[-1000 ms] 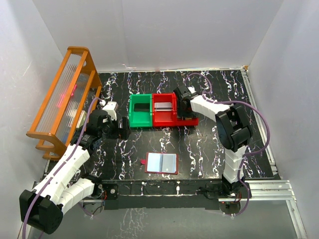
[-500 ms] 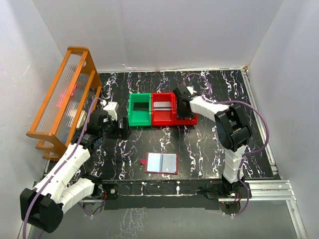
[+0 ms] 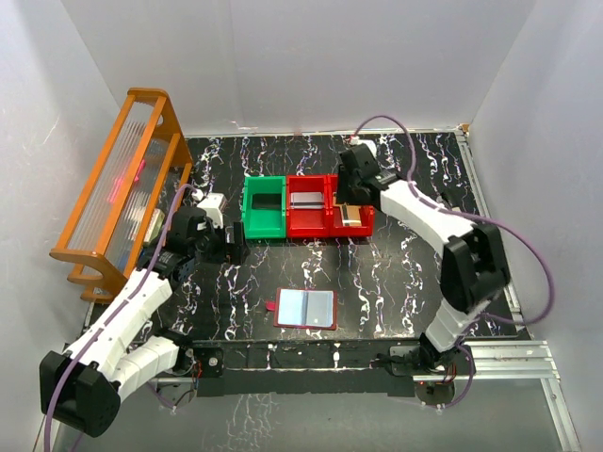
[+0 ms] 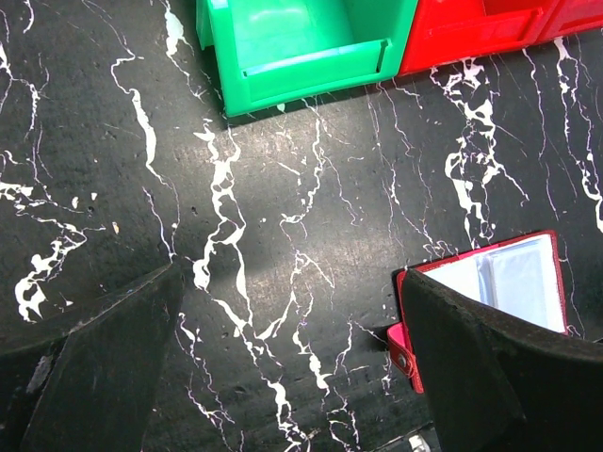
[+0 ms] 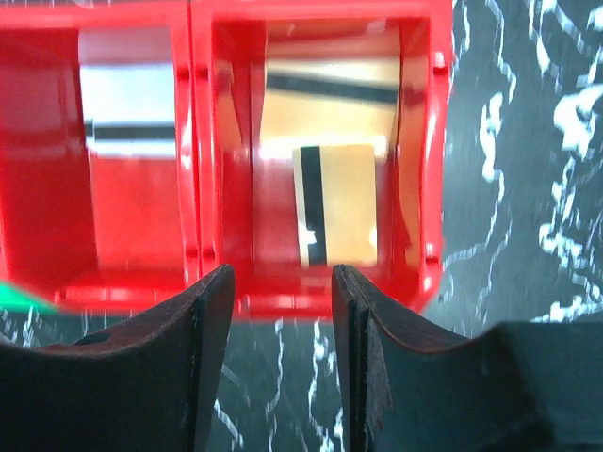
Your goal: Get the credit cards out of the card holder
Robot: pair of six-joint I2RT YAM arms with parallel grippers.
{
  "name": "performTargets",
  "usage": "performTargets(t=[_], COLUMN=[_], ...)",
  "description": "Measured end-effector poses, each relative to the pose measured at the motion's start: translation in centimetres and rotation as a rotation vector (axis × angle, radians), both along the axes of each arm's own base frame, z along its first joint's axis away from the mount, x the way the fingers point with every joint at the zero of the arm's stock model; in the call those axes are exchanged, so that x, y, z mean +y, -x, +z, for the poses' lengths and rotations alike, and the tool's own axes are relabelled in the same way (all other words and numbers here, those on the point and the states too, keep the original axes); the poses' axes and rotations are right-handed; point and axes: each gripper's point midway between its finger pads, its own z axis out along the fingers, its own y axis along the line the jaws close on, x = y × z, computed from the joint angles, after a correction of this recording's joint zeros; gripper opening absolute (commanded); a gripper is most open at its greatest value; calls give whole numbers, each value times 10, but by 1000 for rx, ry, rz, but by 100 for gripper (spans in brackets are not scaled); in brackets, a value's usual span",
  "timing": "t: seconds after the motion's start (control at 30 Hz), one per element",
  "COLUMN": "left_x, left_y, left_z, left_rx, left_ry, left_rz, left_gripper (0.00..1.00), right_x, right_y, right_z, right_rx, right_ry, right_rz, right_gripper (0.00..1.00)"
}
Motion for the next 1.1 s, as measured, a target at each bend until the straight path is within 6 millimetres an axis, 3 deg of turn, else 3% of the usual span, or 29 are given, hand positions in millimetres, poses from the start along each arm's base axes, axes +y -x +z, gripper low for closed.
performTargets(t=[0.17, 0.37, 0.5, 0.67, 0.87, 0.97, 1.1], left_x=[-3, -21, -48, -82, -116, -119, -121], left_y=[1, 8, 20, 45, 83, 95, 107], left_z=[-3, 1, 4, 4, -21, -34, -52], left_rx=[18, 52, 121, 223, 372, 423, 485], left_ry=[5, 107, 286, 377, 309, 286, 244], left_rz=[-12, -49, -88, -169, -258, -252, -244], left_gripper=[99, 96, 93, 87, 82, 75, 74], right_x=[-6, 16, 37, 53, 73, 79, 81], right_y=[62, 140, 192, 251, 273, 274, 269], right_z=[7, 8, -14, -51, -64, -68, -72], right_rx=[7, 47, 148, 323, 407, 421, 424], right_ry=[-149, -474, -656, -753, -794, -794, -801], right_rz=[13, 114, 173, 192, 208, 194, 149], right_gripper=[48, 47, 44, 43, 38, 37, 37])
